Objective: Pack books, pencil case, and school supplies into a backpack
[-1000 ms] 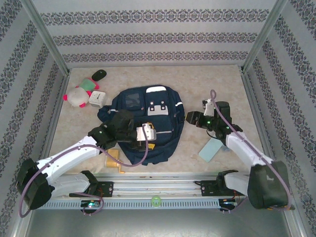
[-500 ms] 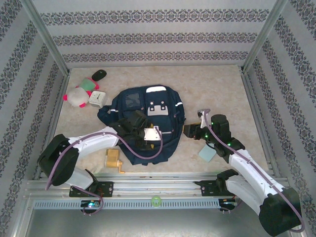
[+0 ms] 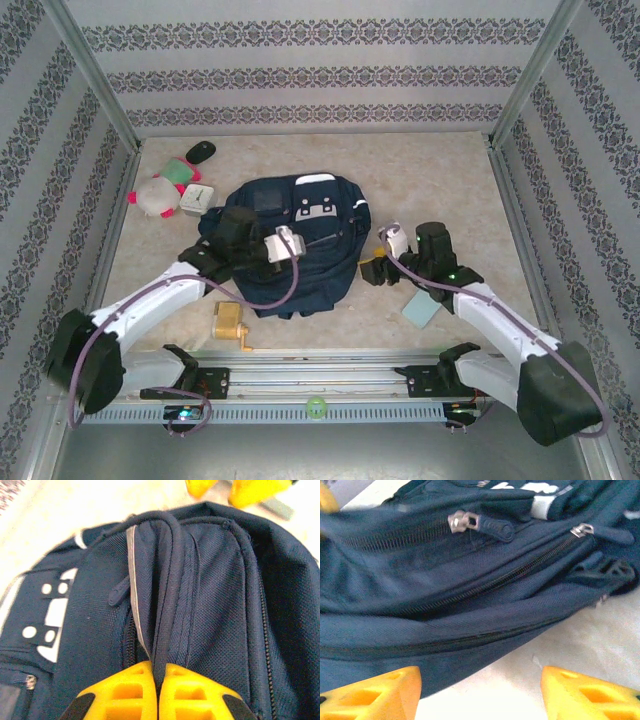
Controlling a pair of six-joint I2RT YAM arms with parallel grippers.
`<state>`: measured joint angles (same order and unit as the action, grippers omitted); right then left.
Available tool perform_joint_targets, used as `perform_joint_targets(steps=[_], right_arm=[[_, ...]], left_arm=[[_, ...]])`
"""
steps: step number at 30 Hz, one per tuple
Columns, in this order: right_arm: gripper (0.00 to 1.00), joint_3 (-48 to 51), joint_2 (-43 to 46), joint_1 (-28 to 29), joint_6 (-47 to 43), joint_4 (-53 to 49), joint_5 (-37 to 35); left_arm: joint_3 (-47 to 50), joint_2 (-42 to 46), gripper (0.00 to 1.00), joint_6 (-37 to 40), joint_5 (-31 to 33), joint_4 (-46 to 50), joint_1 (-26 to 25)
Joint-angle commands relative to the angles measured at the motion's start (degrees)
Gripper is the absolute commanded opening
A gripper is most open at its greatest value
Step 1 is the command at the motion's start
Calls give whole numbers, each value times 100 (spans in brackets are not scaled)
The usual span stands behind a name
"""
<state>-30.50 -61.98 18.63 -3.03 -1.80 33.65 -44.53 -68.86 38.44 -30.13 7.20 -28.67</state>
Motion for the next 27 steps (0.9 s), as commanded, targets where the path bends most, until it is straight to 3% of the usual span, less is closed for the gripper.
perform_joint_targets(steps=[1,14,20,27], right_arm=[[64,-408,-361,10,-1048,196,653],[64,-1608,-1849,-271,-2532,-157,1627],[63,-2061,-2299,-612,-2536,-340,1209],[64,-2987,-2913,-619,-5182,-2229,1104]], left_arm=[[48,224,0,-159,-964,-476,204],[59,263,0,639,-1340,-211,333],[112,411,0,508,-1362,-224,489],[-60,540,0,866,-1355,223,565]])
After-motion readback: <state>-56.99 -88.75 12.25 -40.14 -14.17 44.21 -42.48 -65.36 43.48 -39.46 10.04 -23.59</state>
